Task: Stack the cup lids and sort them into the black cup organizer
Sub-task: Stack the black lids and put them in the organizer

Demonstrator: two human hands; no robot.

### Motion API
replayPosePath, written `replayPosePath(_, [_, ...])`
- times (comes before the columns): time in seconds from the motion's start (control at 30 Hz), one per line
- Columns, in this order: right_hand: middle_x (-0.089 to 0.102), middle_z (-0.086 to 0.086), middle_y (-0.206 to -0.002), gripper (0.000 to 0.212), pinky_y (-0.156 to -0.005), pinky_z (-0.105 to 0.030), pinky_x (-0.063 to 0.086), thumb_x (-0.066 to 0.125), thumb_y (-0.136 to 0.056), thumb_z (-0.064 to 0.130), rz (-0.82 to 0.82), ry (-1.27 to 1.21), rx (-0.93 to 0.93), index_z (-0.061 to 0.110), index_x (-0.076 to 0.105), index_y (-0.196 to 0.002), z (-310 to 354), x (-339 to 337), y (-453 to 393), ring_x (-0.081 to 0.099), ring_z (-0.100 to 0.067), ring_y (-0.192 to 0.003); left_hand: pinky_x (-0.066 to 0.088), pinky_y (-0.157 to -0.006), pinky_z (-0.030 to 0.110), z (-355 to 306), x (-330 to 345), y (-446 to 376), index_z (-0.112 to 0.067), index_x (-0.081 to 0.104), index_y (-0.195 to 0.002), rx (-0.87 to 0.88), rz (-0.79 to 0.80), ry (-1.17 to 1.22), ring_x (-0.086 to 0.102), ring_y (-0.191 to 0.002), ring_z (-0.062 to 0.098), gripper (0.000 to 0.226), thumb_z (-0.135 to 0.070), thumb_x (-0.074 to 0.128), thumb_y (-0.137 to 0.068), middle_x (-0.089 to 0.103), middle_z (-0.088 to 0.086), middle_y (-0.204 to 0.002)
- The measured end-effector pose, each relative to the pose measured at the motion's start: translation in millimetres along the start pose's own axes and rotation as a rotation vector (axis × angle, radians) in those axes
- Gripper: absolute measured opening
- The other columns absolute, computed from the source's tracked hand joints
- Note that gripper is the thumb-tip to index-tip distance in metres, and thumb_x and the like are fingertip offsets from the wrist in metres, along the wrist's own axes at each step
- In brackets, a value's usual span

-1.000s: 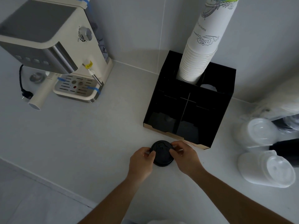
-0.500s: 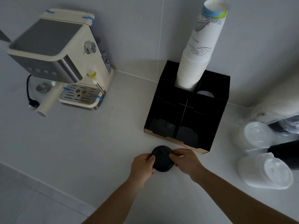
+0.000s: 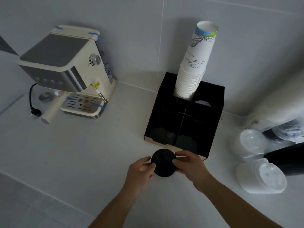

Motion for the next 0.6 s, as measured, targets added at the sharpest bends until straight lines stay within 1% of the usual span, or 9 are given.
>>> replayPosePath(0.13, [0.074,-0.006,-0.095,0.023,-0.082,-0.036,0.059,0.071,-0.086,0.01,-0.059,-0.015,-0.089,0.012,0.069,-0.109,30,-6,-4,0.071,-0.026,-0.089,0.059,-0.068,0.026,-28,-3,-4,-0.018,0.066,-0.094,0.104,-0.086,0.094,0.071,-0.082,0.013,0.017,-0.012,0.073,-0.08,0.073,0.005,-0.09])
replayPosePath(0.27, [0.075,-0.003,-0.095,0.022,-0.086,-0.041,0.06,0.071,-0.085,0.015,-0.086,0.081,-0.128,0.016,0.07,-0.107,57,-8,-18,0.072,-0.026,-0.089,0.059,-0.084,0.041,-49,-1,-12,-0.021,0.07,-0.088,0.199,-0.151,0.086,0.069,-0.091,0.014,0.009,-0.019,0.074,-0.08,0.072,0.002,-0.095])
replayPosePath(0.37, [0.075,-0.001,-0.096,0.022,-0.086,-0.041,0.06,0.069,-0.086,0.017,-0.111,0.153,-0.159,0.016,0.072,-0.108,79,-7,-33,0.072,-0.021,-0.089,0.055,-0.086,0.035,-64,6,-18,-0.032,0.07,-0.075,0.183,-0.129,0.114,0.068,-0.083,0.016,0.016,-0.018,0.068,-0.083,0.07,-0.01,-0.077])
replayPosePath(0.4, [0.074,-0.001,-0.096,0.02,-0.086,-0.041,0.06,0.067,-0.087,0.017,-0.117,0.186,-0.178,0.016,0.072,-0.107,88,-5,-39,0.071,-0.02,-0.089,0.051,-0.085,0.032,-68,9,-20,-0.026,0.071,-0.074,0.182,-0.111,0.122,0.063,-0.078,0.017,0.014,-0.018,0.064,-0.083,0.065,-0.012,-0.069])
replayPosePath(0.43, [0.074,-0.001,-0.095,0.018,-0.084,-0.04,0.06,0.066,-0.088,0.017,-0.124,0.222,-0.198,0.016,0.073,-0.105,96,-4,-44,0.071,-0.02,-0.088,0.047,-0.086,0.029,-72,14,-22,-0.016,0.071,-0.084,0.17,-0.078,0.127,0.058,-0.076,0.016,0.011,-0.018,0.061,-0.085,0.062,-0.01,-0.068])
replayPosePath(0.47, [0.074,-0.002,-0.095,0.019,-0.081,-0.037,0.06,0.064,-0.089,0.017,-0.136,0.276,-0.21,0.016,0.073,-0.106,104,-2,-49,0.07,-0.02,-0.088,0.045,-0.091,0.029,-74,18,-25,-0.009,0.068,-0.101,0.153,-0.049,0.139,0.061,-0.082,0.018,0.02,-0.019,0.058,-0.087,0.066,-0.006,-0.079])
replayPosePath(0.5, [0.073,-0.002,-0.097,0.021,-0.077,-0.033,0.058,0.063,-0.09,0.017,-0.151,0.324,-0.216,0.015,0.072,-0.109,111,-1,-52,0.069,-0.02,-0.089,0.044,-0.1,0.032,-74,22,-28,-0.006,0.061,-0.12,0.122,-0.032,0.155,0.064,-0.1,0.021,0.035,-0.021,0.056,-0.089,0.07,0.0,-0.103])
replayPosePath(0.53, [0.072,-0.004,-0.1,0.024,-0.073,-0.03,0.055,0.062,-0.09,0.016,-0.156,0.368,-0.225,0.014,0.071,-0.112,119,0,-57,0.068,-0.021,-0.09,0.041,-0.108,0.036,-75,24,-31,-0.003,0.052,-0.13,0.079,-0.022,0.182,0.058,-0.12,0.024,0.047,-0.025,0.054,-0.089,0.063,0.008,-0.127])
replayPosePath(0.6, [0.071,-0.009,-0.101,0.025,-0.069,-0.027,0.049,0.061,-0.089,0.013,-0.169,0.391,-0.197,0.01,0.071,-0.111,127,1,-66,0.066,-0.024,-0.091,0.036,-0.113,0.04,-76,30,-38,-0.003,0.047,-0.135,0.007,-0.004,0.237,0.047,-0.132,0.025,0.057,-0.034,0.052,-0.088,0.051,0.013,-0.143])
Point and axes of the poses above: each hand's wrist, its own y-axis away from the middle knuckle, its own x-axis out of the palm, z = x × y, the point moved 7 cm from there along -y, towards the middle knuckle
